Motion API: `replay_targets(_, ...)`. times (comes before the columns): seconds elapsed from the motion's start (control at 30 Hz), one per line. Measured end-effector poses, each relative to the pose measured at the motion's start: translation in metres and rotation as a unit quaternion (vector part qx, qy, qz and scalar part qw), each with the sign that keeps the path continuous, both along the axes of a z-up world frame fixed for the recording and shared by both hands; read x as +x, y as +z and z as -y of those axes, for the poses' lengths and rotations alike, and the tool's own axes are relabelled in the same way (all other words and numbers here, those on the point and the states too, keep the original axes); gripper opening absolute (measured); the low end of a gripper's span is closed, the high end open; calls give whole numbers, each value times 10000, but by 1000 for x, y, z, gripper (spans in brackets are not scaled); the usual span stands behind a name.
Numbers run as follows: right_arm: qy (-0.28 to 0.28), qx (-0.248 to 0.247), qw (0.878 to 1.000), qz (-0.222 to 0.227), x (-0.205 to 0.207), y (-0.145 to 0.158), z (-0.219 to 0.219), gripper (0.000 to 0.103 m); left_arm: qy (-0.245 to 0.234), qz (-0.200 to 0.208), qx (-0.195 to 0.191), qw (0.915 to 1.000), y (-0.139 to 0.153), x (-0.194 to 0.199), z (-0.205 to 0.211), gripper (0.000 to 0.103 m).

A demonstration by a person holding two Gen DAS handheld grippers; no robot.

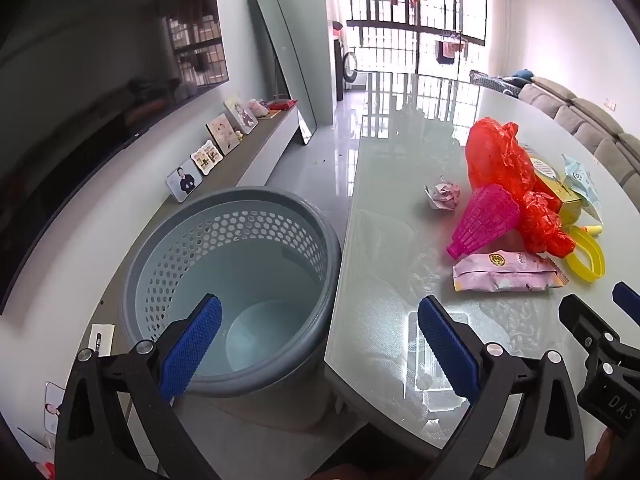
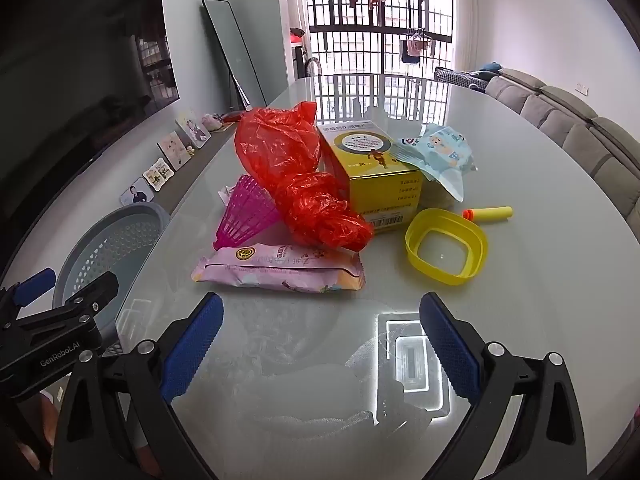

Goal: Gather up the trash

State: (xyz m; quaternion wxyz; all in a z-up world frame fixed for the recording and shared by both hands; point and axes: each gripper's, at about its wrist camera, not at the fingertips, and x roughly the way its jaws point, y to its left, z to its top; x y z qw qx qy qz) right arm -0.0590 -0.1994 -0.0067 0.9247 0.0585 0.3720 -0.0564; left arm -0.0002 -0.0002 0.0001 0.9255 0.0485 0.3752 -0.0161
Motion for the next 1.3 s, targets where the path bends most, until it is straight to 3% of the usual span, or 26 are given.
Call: replay_targets(1.3,-18,43,9999,161,-13,13,-2,94,-40,62,-35,10000,9,-18,0,96)
